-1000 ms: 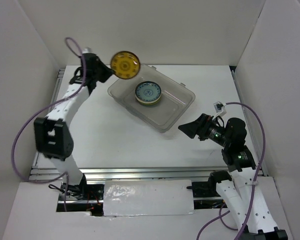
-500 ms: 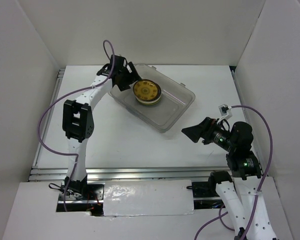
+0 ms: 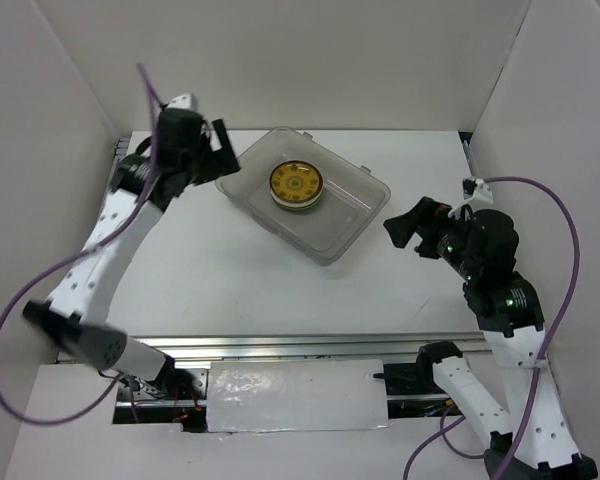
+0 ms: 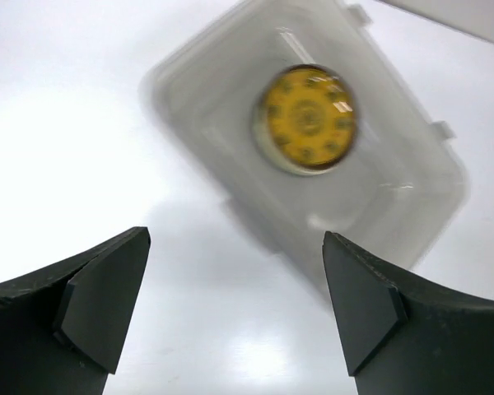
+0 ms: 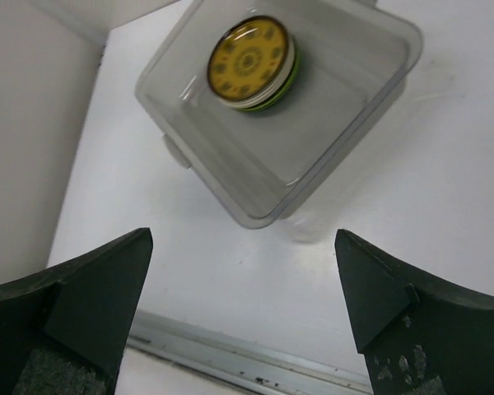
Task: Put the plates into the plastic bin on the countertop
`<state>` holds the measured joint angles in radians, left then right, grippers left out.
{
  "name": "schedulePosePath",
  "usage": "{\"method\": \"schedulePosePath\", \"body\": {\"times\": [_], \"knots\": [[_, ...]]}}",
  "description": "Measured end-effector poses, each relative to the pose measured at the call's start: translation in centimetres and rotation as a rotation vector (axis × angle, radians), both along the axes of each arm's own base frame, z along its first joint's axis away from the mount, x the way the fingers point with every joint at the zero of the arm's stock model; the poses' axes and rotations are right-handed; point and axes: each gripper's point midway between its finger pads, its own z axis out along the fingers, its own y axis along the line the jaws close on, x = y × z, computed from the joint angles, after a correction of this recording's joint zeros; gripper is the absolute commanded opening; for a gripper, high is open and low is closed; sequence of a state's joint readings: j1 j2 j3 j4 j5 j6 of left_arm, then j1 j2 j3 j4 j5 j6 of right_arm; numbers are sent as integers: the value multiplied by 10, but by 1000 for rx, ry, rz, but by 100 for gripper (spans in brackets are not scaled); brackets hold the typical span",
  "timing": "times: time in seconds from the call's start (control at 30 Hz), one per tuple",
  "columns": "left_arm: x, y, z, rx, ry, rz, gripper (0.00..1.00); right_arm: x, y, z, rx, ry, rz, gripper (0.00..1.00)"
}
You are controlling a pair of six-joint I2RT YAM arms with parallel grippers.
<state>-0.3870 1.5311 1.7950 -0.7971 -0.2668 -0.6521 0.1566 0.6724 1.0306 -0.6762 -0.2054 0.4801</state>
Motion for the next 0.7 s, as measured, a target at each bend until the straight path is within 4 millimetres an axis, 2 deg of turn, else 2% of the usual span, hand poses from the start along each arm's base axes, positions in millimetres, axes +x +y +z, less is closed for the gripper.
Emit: {"method": "schedulePosePath", "body": {"times": [0.07, 0.17, 0.27, 0.4, 0.6, 0.7], "knots": [[-35, 37, 5, 50, -19, 57, 99, 7, -9, 5, -46, 2, -63, 100], [-84, 92, -10, 142, 8, 156, 99, 11, -17, 13, -127, 14, -130, 100], [-116, 125, -28, 202, 56, 218, 99, 1, -17, 32, -178, -20, -150, 100], [-154, 144, -34, 232, 57, 243, 99, -25, -24, 56, -189, -85, -156, 100], [-214, 155, -7, 171, -103, 253, 99, -75, -60, 58, -169, -136, -185, 100], [-237, 161, -4, 156, -154, 266, 99, -95, -79, 57, -162, -149, -217, 100]]}}
